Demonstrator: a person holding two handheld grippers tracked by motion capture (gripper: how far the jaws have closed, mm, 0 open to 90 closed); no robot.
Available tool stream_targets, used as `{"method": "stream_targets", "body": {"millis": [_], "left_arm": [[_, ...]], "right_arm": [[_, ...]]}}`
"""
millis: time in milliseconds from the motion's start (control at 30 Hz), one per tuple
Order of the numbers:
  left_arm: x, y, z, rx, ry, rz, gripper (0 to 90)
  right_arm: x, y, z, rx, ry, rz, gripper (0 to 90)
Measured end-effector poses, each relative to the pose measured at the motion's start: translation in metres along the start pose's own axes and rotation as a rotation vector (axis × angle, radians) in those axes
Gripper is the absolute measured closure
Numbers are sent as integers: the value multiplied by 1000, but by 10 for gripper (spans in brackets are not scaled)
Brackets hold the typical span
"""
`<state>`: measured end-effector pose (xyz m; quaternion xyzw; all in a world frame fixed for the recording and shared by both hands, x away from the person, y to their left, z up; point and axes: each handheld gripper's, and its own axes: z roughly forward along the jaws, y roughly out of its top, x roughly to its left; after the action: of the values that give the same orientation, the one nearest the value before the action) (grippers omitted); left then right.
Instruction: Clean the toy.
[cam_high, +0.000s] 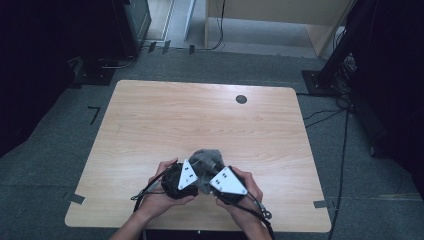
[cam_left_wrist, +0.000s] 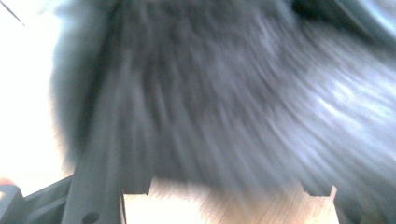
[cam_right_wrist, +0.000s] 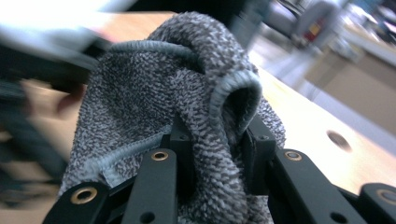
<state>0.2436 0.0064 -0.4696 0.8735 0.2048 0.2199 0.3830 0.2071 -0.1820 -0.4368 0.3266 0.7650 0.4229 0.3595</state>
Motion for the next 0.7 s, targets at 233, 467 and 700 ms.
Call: {"method": "stream_targets", "body": {"millis": [233,467,700], "left_arm": [[1,-1,3,18,-22,-5,346],[-4,1,-2,-24,-22,24,347],[0,1,-2,-17,-16,11,347]], "right_arm": [[-8,2,-13,-61,43,67,712],[11,4,-5,-52,47,-38,706],[-13,0,-14,-43,8,82,710]]}}
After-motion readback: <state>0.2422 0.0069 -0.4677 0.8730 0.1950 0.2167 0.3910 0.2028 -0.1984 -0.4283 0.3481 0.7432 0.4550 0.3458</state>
